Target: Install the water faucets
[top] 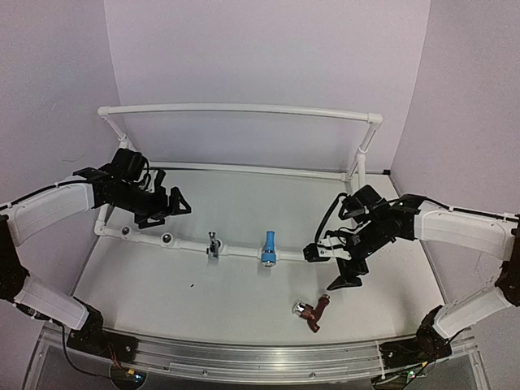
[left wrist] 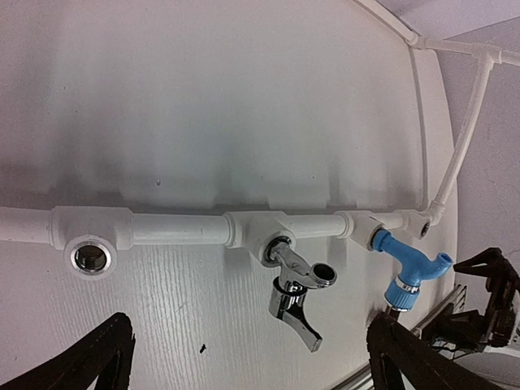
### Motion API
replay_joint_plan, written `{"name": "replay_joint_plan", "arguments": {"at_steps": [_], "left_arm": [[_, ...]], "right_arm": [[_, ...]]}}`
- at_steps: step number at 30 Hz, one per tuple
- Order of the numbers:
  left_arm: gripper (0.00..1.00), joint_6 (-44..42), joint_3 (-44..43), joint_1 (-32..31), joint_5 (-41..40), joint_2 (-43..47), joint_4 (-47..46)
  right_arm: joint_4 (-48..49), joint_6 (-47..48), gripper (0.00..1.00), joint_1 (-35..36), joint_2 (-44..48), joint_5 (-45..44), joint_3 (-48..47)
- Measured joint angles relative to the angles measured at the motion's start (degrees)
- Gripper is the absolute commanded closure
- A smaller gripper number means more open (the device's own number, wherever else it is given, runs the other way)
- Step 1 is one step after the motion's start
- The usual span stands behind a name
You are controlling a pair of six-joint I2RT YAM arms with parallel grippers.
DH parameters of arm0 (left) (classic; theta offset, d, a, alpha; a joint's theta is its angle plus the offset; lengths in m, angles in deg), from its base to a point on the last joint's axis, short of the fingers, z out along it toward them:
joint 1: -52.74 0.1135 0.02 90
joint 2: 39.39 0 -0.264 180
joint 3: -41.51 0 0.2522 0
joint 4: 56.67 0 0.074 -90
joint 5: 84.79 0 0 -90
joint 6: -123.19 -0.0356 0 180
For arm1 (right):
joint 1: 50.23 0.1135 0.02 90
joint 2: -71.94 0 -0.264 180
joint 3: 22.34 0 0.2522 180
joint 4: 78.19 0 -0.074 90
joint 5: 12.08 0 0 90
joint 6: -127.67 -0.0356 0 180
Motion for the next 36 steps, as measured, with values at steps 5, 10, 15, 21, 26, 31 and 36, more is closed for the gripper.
{"name": "replay_joint_plan", "arguments": {"at_steps": [5,10,15,21,26,31,36], "left_arm": [[0.00,1.0,-1.2,-0.8,2.5,0.0,0.1],[0.00,1.7,-2.5,-2.1,3.4,0.0,0.1],[0.00,2.5,-2.8,-3.4,3.1,0.0,1.1],[0.00,2.4,-6.0,-3.8,1.2,0.0,4.3],[0.00,2.5,-7.7,-3.8,0.6,0.0,4.5],[0.00,2.8,-7.7,-3.8,0.6,-0.3,4.5],[0.00,3.8,-8.0,-3.8,0.6,-0.5,4.6]], "right_arm": [[0.2,6.3,0.17,3.2,-3.9,-2.5,2.3],[0.1,10.2,0.29,6.9,-9.1,-4.8,3.3],[0.3,12.7,0.40,7.0,-12.7,-6.7,3.3],[0.6,15.2,0.53,7.1,-15.9,-8.8,3.5],[0.8,16.0,0.64,7.8,-16.1,-9.3,3.7],[2.1,15.7,0.85,8.9,-16.0,-9.9,4.3],[2.4,12.6,0.93,9.1,-13.9,-9.4,4.3]]}}
